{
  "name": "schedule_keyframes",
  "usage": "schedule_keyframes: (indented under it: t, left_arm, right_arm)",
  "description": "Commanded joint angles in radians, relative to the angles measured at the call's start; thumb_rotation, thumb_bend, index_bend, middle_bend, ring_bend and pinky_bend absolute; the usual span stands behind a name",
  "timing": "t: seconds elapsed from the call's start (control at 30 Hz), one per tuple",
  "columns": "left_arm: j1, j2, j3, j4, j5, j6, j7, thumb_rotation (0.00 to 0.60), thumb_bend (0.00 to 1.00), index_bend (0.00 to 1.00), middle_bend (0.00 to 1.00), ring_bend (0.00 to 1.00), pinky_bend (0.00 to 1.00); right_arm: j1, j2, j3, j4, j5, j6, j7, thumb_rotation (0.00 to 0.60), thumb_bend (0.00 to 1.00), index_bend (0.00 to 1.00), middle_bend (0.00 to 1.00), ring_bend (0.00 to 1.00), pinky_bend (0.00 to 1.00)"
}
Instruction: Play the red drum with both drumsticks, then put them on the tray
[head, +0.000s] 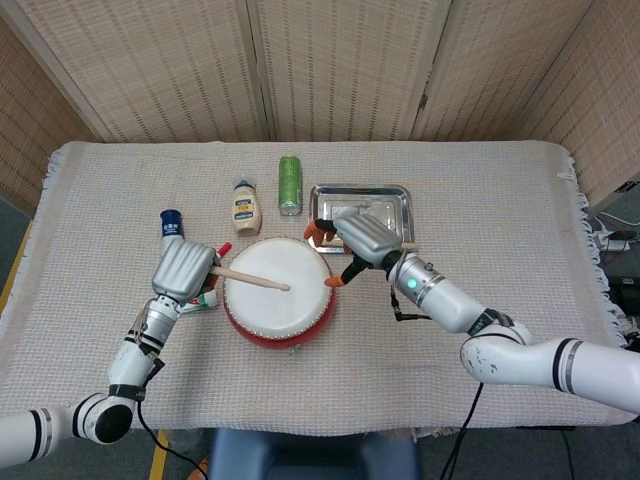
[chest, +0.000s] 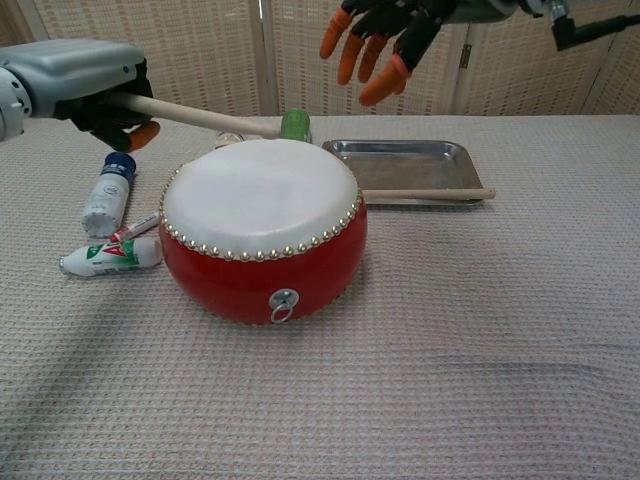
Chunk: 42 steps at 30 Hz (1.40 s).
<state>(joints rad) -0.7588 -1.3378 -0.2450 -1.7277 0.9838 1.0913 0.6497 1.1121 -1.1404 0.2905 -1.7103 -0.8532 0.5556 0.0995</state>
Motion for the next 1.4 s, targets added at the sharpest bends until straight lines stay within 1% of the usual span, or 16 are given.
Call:
schedule_keyframes:
  t: [0.03,0.13,0.37,0.67,0.93,1.03,1.1,1.23,1.4]
  left_arm:
    - [-0.032,-0.012,0.003,-0.046,-0.077,0.038,0.110,0.600,0.56,1.00,1.00,1.00,1.00]
    - [-0.052,-0.021,0.001,-0.061,-0.121,0.053,0.160,0.600,0.56,1.00,1.00,1.00,1.00]
    - [-0.085,-0.039,-0.006,-0.067,-0.182,0.080,0.205,0.600,0.57,1.00,1.00,1.00,1.00]
    - [-0.120,-0.055,-0.009,-0.081,-0.227,0.109,0.239,0.600,0.57,1.00,1.00,1.00,1.00]
    - [-0.151,-0.082,-0.007,-0.063,-0.264,0.127,0.270,0.600,0.57,1.00,1.00,1.00,1.00]
    - [-0.159,-0.092,-0.003,-0.054,-0.270,0.135,0.278,0.600,0.57,1.00,1.00,1.00,1.00]
    - [-0.163,-0.097,-0.001,-0.050,-0.271,0.142,0.280,0.600,0.56,1.00,1.00,1.00,1.00]
    - [-0.164,-0.104,0.004,-0.051,-0.265,0.157,0.277,0.600,0.56,0.99,1.00,1.00,1.00]
    - [-0.164,-0.102,0.011,-0.060,-0.256,0.165,0.269,0.600,0.56,0.94,1.00,1.00,1.00]
  right_arm:
    - [0.100,-0.098,-0.042,0.020,0.141,0.038,-0.102,0.600,0.06,0.31,0.34,0.31,0.49]
    - [0.140,-0.143,-0.053,0.033,0.210,0.070,-0.139,0.600,0.06,0.32,0.34,0.31,0.50]
    - [0.212,-0.215,-0.065,0.075,0.338,0.111,-0.208,0.600,0.06,0.36,0.37,0.33,0.51]
    - [0.276,-0.274,-0.059,0.120,0.446,0.141,-0.266,0.600,0.06,0.42,0.41,0.34,0.51]
    - [0.312,-0.316,-0.048,0.138,0.506,0.171,-0.307,0.600,0.06,0.47,0.45,0.37,0.52]
    - [0.319,-0.328,-0.045,0.139,0.520,0.191,-0.322,0.600,0.13,0.51,0.48,0.40,0.55]
    - [0.319,-0.336,-0.038,0.137,0.531,0.206,-0.326,0.600,0.20,0.55,0.51,0.43,0.56]
    - [0.318,-0.355,-0.025,0.140,0.544,0.224,-0.330,0.600,0.38,0.62,0.57,0.48,0.60]
    - [0.314,-0.374,-0.016,0.138,0.548,0.243,-0.342,0.600,0.54,0.68,0.62,0.54,0.66]
